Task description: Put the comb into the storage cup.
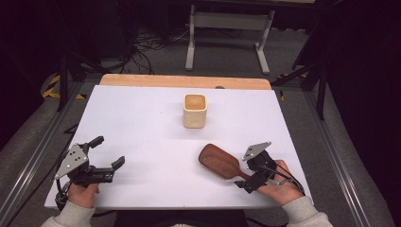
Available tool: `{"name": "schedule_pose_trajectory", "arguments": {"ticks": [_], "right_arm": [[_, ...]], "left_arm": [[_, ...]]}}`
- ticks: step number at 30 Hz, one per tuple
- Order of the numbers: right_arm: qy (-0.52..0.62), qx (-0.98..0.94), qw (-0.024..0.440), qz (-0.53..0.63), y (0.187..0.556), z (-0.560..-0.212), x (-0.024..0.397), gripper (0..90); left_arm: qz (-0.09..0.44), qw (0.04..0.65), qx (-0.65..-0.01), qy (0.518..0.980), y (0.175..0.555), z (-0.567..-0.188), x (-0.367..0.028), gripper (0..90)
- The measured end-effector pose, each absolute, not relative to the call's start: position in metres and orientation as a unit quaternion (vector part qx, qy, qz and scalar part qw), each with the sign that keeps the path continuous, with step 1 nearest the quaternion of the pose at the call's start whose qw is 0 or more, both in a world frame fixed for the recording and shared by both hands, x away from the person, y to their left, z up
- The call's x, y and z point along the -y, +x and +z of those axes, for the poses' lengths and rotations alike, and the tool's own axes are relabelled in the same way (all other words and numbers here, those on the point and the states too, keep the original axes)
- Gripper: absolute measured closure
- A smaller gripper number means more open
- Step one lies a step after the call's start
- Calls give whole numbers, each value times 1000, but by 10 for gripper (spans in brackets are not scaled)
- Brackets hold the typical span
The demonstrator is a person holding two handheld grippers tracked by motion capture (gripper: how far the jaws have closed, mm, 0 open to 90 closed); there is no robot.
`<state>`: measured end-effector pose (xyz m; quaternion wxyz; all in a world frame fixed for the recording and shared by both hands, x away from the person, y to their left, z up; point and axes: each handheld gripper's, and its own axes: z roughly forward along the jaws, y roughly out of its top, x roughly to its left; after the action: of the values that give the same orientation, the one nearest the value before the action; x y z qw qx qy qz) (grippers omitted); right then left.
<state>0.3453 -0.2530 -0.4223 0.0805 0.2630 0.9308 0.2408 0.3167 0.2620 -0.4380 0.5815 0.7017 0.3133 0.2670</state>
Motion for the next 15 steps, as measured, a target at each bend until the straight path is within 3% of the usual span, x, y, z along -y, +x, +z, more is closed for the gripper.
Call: {"name": "schedule_pose_trajectory", "arguments": {"ticks": [8, 15], "right_arm": [[259, -935, 84, 229, 346, -432, 246, 68], [267, -937, 77, 211, 347, -436, 245, 311]], "left_arm": [[266, 583, -313, 701, 317, -438, -262, 2], [252, 592, -300, 704, 316, -435, -262, 2]]}}
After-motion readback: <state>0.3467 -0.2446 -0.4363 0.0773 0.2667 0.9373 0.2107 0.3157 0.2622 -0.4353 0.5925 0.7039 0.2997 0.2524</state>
